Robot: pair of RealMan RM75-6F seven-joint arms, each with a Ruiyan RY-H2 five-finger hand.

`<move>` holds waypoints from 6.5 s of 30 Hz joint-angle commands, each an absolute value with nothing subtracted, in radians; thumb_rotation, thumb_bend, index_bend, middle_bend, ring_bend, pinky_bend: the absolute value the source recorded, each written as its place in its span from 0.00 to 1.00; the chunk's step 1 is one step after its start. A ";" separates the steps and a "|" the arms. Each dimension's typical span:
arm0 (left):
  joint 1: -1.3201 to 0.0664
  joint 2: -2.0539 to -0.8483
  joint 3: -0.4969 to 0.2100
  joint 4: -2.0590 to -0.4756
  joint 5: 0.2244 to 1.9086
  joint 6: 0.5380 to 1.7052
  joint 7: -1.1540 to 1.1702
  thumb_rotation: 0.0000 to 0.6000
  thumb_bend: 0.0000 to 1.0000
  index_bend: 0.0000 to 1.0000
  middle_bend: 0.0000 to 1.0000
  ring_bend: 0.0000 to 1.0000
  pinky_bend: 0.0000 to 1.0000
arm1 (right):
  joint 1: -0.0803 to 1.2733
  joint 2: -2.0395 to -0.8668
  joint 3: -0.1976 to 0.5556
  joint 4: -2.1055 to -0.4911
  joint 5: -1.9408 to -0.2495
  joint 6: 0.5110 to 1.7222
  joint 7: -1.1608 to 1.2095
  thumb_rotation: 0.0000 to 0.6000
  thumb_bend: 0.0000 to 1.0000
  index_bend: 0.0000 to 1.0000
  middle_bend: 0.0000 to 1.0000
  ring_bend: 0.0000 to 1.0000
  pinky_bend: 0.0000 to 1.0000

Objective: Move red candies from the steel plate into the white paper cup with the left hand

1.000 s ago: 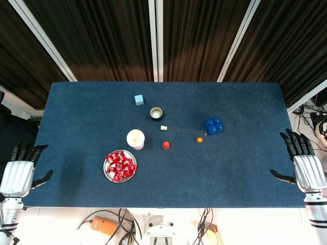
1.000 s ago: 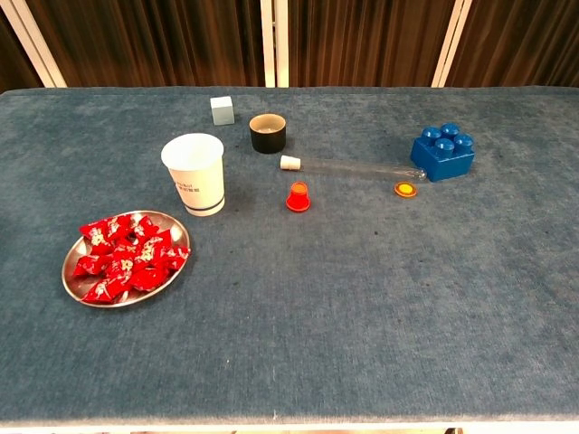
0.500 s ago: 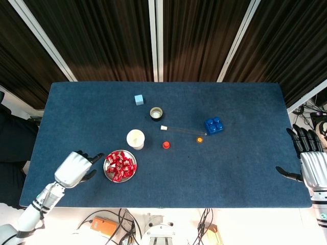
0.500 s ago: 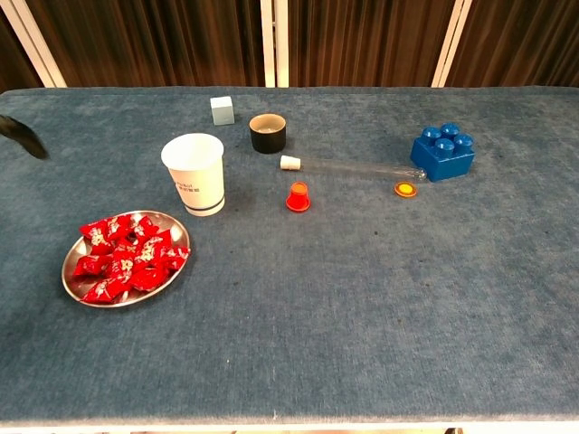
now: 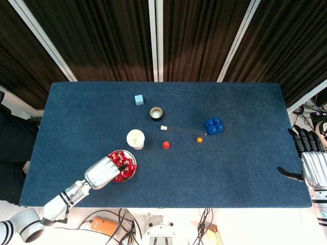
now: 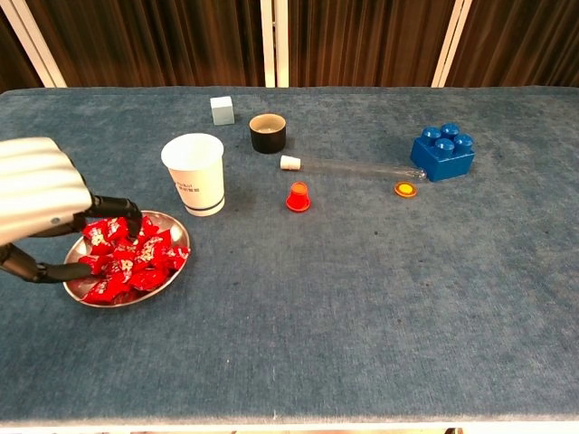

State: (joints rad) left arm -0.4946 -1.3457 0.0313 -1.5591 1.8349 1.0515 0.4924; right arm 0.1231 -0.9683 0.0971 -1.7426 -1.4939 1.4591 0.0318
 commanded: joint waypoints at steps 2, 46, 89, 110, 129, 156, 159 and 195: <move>-0.508 -1.367 0.036 -1.558 1.810 1.015 0.538 1.00 0.23 0.36 0.98 0.92 0.84 | 0.124 -0.971 0.096 -1.737 -1.491 1.455 0.034 1.00 0.10 0.00 0.00 0.00 0.00; -0.609 -1.417 -0.188 -1.545 1.514 1.107 0.145 1.00 0.48 0.60 0.98 0.93 0.84 | 0.134 -0.986 0.103 -1.726 -1.478 1.437 0.046 1.00 0.10 0.00 0.00 0.00 0.00; -0.430 -1.340 0.006 -1.597 1.469 1.274 0.102 1.00 0.22 0.33 0.98 0.93 0.84 | 0.149 -0.992 0.109 -1.721 -1.490 1.437 0.050 1.00 0.10 0.00 0.00 0.00 0.00; -0.397 -1.474 0.072 -1.470 1.488 1.171 0.113 1.00 0.25 0.37 0.98 0.92 0.84 | 0.143 -0.975 0.104 -1.744 -1.500 1.450 0.040 1.00 0.10 0.00 0.00 0.00 0.00; -0.414 -1.525 0.047 -1.396 1.484 1.124 0.093 1.00 0.33 0.46 0.98 0.93 0.84 | 0.137 -0.978 0.100 -1.737 -1.497 1.453 0.045 1.00 0.10 0.00 0.00 0.00 0.00; -0.635 -1.443 -0.223 -1.555 1.384 1.025 0.066 1.00 0.44 0.59 0.98 0.93 0.84 | 0.126 -0.973 0.100 -1.736 -1.500 1.470 0.055 1.00 0.10 0.00 0.00 0.00 0.00; -0.662 -1.467 -0.230 -1.530 1.338 0.986 0.092 1.00 0.43 0.58 0.98 0.93 0.84 | 0.122 -0.973 0.099 -1.730 -1.496 1.472 0.061 1.00 0.10 0.00 0.00 0.00 0.00; -0.480 -1.355 -0.021 -1.585 1.522 1.279 0.117 0.96 0.24 0.36 0.98 0.92 0.83 | 0.129 -0.981 0.105 -1.714 -1.506 1.469 0.080 1.00 0.10 0.00 0.00 0.00 0.00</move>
State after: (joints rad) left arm -0.5010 -1.3677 -0.0476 -1.5949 1.5035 1.2674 0.0973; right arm 0.1292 -0.9806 0.1045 -1.7145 -1.5059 1.4690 0.0795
